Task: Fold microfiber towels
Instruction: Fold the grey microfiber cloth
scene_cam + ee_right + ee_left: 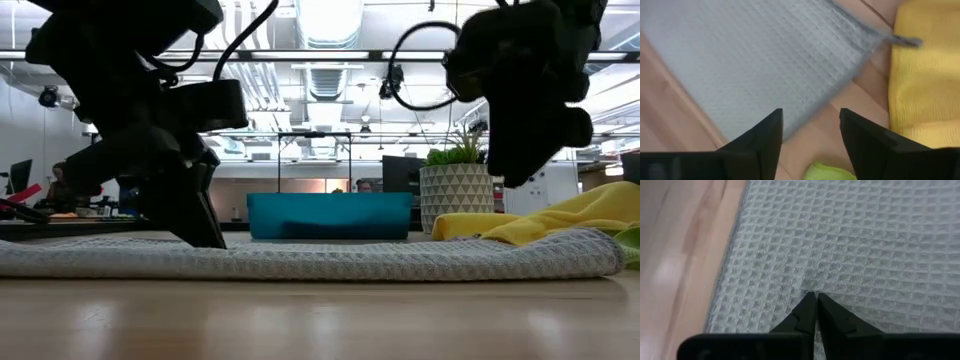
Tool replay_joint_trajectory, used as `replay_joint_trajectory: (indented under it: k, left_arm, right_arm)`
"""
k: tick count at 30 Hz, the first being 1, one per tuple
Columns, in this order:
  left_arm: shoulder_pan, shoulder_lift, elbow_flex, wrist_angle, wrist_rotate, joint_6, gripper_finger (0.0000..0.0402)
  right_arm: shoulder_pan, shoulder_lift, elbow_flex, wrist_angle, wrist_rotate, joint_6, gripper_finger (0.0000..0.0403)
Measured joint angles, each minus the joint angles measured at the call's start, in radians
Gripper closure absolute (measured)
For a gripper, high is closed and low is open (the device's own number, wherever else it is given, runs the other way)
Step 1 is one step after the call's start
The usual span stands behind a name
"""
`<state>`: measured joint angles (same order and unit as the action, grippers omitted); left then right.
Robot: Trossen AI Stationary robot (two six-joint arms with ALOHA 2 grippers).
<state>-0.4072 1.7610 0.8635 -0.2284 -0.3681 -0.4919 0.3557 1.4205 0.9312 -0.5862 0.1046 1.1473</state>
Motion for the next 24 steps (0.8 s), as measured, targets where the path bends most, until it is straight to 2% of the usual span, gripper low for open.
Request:
replay_joint_trajectory:
  k: [4,9,16,24]
  left_arm:
    - [0.002,-0.032,-0.003,-0.129,-0.007,-0.032,0.0400]
    - [0.001,-0.078,-0.007,-0.285,-0.003,-0.091,0.0400]
    - [0.000,-0.105,-0.010,-0.294,0.017,-0.097,0.0401]
    - [0.000,-0.107,-0.010,-0.285,0.013,-0.097,0.0401]
  right_arm:
    - [0.000,0.001,-0.021,0.032,0.000,0.040,0.0191]
    - [-0.009,0.007,-0.074,0.234,0.014,0.027,0.0156]
    - [-0.052,0.089,-0.115,0.378,0.030,0.002,0.0130]
    - [-0.099,0.213,-0.092,0.480,0.031,-0.071,0.0136]
